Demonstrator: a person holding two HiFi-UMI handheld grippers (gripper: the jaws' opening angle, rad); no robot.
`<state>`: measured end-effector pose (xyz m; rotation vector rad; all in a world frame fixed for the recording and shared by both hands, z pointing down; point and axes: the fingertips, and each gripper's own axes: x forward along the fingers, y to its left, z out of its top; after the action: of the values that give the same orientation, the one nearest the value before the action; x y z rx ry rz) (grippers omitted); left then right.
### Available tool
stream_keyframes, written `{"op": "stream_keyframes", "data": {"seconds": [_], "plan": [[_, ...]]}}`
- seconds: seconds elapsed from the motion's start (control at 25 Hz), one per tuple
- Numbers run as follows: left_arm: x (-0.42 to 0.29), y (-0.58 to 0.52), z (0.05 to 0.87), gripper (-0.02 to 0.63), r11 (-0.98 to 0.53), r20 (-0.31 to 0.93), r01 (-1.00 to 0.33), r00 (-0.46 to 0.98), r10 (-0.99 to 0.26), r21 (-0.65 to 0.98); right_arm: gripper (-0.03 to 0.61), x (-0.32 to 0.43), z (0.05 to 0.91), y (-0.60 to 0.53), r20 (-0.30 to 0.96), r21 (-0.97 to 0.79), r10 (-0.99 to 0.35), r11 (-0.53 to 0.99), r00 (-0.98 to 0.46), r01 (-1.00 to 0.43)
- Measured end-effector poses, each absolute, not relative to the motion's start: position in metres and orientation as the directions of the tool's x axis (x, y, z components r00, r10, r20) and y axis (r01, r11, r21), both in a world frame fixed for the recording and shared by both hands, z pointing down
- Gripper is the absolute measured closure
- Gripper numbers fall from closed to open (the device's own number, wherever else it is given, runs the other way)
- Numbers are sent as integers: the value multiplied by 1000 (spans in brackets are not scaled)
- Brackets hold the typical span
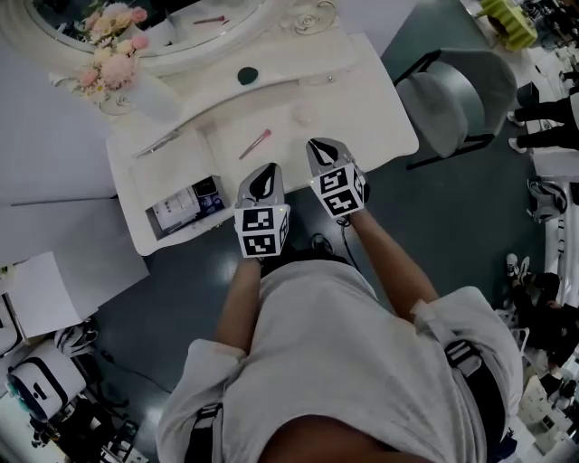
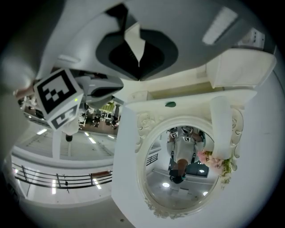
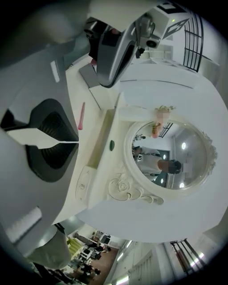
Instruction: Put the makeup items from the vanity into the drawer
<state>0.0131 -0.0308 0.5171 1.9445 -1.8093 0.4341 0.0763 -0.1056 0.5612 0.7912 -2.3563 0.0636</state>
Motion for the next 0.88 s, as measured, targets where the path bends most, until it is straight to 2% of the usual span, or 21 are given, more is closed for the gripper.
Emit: {"op": "stream_keyframes", "data": {"seconds": [0.24,0.52,0.8,0.88], "plan": [[-5,-45,529,611,-90,534,-991,131,-835,103,534,61,598,-128,661,218,-539,804,-523,-553],[-29,-59,531,611,-86,530,-991,127,-838,102,405,53,637,-159,720,310,-554,795,-417,-521],[-41,-57,535,611,-60,538,-994,100,-837,92,382,49,661,-182,739,347,-563,789,-371,-507],[-44,-56,536,611,-50,542,-995,90,-835,88,434,47,664,-186,735,360,-568,789,-370,-497]]}}
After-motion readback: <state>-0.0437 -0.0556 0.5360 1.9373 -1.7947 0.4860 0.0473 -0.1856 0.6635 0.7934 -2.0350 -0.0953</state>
